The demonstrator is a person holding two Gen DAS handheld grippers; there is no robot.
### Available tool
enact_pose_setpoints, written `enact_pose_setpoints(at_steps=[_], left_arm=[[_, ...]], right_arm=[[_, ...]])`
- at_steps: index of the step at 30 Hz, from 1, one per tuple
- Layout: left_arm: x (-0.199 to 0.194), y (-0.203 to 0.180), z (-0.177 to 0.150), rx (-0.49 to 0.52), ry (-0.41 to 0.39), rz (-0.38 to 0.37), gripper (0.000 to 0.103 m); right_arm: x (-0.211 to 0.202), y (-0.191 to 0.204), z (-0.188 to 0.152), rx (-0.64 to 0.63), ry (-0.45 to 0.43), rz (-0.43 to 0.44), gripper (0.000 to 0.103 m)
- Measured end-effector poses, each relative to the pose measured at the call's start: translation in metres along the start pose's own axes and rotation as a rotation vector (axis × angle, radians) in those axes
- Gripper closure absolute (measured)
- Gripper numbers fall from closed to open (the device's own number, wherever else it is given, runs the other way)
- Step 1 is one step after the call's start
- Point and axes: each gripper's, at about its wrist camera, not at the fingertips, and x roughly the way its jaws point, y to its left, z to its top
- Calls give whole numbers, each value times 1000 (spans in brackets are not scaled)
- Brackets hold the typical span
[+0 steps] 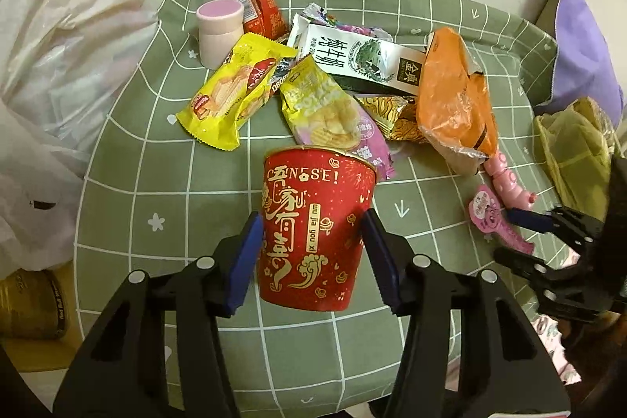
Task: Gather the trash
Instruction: 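Grasp the pink lollipop with the right tool while the left tool holds the red cup, then carry the red cup and pink lollipop with both tools over the trash bag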
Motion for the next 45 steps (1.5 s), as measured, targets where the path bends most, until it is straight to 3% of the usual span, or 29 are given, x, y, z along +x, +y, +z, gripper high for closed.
enact_pose_setpoints(at_steps=[6,8,13,15,20,22,24,26,30,34,41,45], left_arm=[[-1,4,0,-14,1,-21,53],[1,5,2,-15,5,-19,53],[-2,-4,8,10,-16,-2,59],[-6,-8,11,17,-31,2,79],[-12,-18,18,25,-55,-4,80],[-11,-21,17,32,-58,-14,80],[-10,-22,13,50,-81,5,61],[-7,-18,9,61,-94,33,52],[9,-6,8,18,-42,27,47],[16,0,10,-34,-21,2,45],[13,-11,8,-11,-29,0,48],[1,-28,11,41,-83,-3,52]], right_arm=[[15,-2,10,14,-6,-15,63],[8,1,11,9,-24,-21,85],[-20,-1,13,23,-84,-15,85],[-30,-4,13,32,-104,-11,85],[-54,-8,8,46,-147,-22,85],[-61,-9,4,49,-154,-30,85],[-65,-9,-2,51,-159,-34,85],[-70,-8,-8,56,-163,-27,85],[-68,-9,-15,68,-152,-23,85],[-67,-6,-19,71,-146,-25,85],[-78,-11,-20,86,-165,-51,85],[-87,-18,-21,108,-189,-71,85]])
